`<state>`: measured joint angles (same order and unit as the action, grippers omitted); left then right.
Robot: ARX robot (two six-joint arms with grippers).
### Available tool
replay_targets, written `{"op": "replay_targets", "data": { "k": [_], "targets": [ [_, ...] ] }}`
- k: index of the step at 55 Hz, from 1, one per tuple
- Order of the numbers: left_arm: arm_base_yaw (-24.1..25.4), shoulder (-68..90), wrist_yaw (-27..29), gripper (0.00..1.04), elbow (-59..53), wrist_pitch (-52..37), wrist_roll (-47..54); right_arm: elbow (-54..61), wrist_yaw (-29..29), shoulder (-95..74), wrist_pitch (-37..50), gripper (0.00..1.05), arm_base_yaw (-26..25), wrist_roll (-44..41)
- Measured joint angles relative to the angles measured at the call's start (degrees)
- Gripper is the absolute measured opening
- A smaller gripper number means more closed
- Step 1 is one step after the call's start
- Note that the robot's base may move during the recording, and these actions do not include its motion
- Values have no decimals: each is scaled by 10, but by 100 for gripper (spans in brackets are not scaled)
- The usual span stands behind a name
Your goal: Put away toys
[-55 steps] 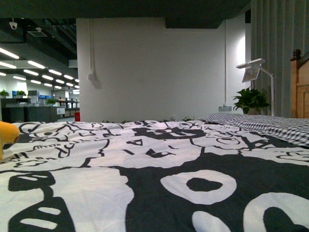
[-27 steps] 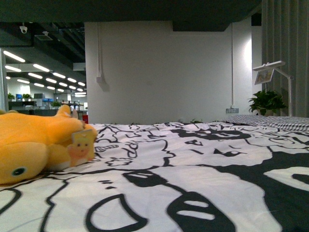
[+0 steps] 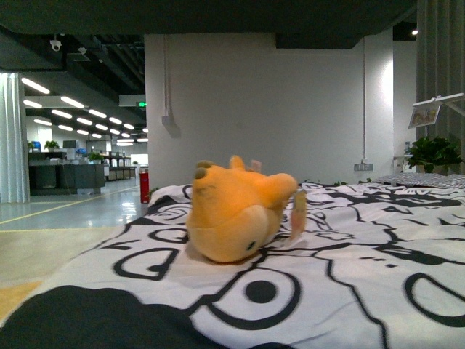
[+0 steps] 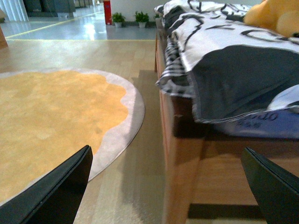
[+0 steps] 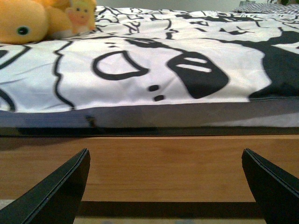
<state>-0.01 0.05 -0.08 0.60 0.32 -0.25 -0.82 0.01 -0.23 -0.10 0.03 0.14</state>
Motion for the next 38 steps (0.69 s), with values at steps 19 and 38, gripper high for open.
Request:
{"op": "replay_targets", "data": {
  "k": [19, 38],
  "targets": [
    [-1, 0, 3, 98, 0, -1, 0, 0, -3, 0, 0, 98, 0, 0],
    [-1, 0, 1, 98, 0, -1, 0, 0, -2, 1, 0, 98, 0, 0]
  ]
}}
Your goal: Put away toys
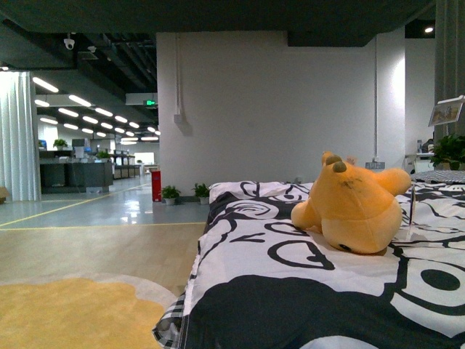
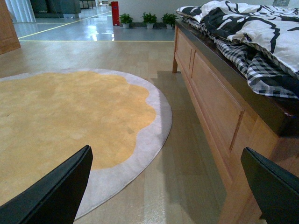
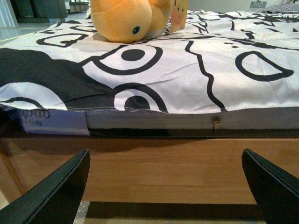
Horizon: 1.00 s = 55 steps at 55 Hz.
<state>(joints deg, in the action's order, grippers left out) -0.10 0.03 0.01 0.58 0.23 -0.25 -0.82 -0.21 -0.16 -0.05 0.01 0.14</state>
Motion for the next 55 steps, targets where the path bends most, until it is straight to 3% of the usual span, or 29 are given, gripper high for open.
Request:
{"op": "replay_targets", "data": {
  "k": [26, 29, 32, 35, 55],
  "targets": [
    [0, 0, 0, 98, 0, 0, 0, 0, 0, 0, 0, 98, 0, 0],
    [0, 0, 0, 98, 0, 0, 0, 0, 73, -9, 11, 98, 22, 9],
    [0, 0, 0, 98, 0, 0, 0, -1, 199, -33, 31, 98, 64, 37],
    [0, 0, 0, 98, 0, 0, 0, -4, 248, -54, 49, 98, 77, 48],
    [0, 0, 0, 98, 0, 0, 0, -106, 247, -211, 181, 98, 147, 65]
  ]
}}
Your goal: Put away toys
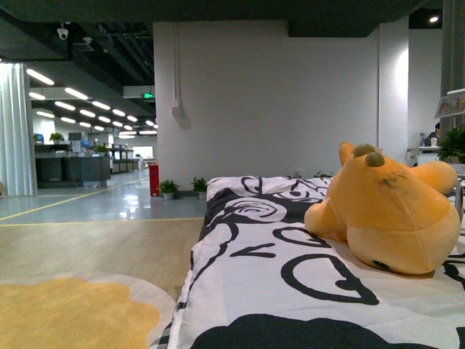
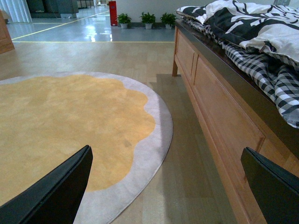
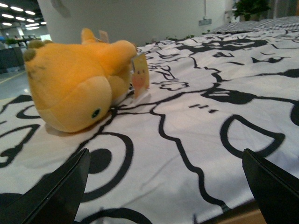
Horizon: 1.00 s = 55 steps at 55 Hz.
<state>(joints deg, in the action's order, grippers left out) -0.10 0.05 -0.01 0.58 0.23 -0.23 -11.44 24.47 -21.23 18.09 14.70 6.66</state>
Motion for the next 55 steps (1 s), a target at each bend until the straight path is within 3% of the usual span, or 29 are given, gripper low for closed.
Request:
{"op": "replay_targets", "data": {
  "k": [25, 35, 45, 55],
  "targets": [
    [0, 0, 0, 98, 0, 0, 0, -106, 28, -350, 308, 98, 124, -86],
    [0, 0, 0, 98, 0, 0, 0, -166, 51, -473, 417, 98, 173, -180],
    [0, 0, 0, 98, 0, 0, 0, -220, 76, -585, 504, 98, 184, -278],
    [0, 0, 0, 98, 0, 0, 0, -264, 91, -638, 518, 98, 184, -325]
  ]
}}
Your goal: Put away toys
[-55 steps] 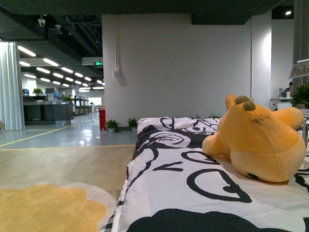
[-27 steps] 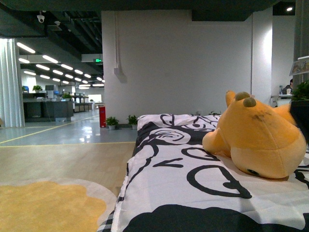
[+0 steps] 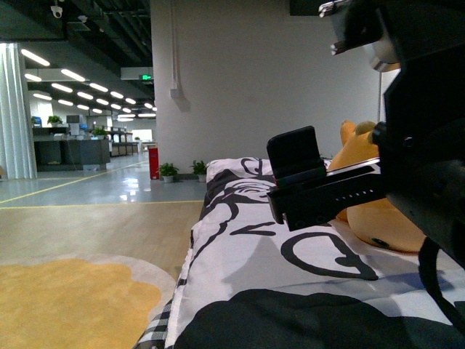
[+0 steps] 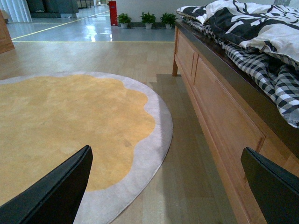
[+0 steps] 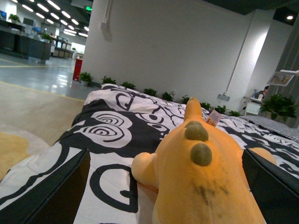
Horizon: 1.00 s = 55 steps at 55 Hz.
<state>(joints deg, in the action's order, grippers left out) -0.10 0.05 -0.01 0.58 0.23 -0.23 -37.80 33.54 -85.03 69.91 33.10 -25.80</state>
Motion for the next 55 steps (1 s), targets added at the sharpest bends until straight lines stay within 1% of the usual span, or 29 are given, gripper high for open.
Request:
{"op": "replay_targets", "data": {
  "k": [10, 22, 31, 36, 43, 55],
  "targets": [
    [0, 0, 0, 98, 0, 0, 0, -46, 14, -45, -4, 98, -5, -36],
    [0, 0, 0, 98, 0, 0, 0, -99, 59, -79, -37, 98, -39, -73],
    [0, 0, 0, 98, 0, 0, 0, -131, 69, -81, -131, 98, -61, -69],
    [0, 0, 0, 98, 0, 0, 0, -143, 69, -78, -207, 98, -68, -49],
    [0, 0, 0, 98, 0, 0, 0, -165, 72, -72, -292, 98, -75, -21],
    [0, 0, 0, 98, 0, 0, 0, -200, 87, -69, -379, 98, -92, 3]
  ]
}}
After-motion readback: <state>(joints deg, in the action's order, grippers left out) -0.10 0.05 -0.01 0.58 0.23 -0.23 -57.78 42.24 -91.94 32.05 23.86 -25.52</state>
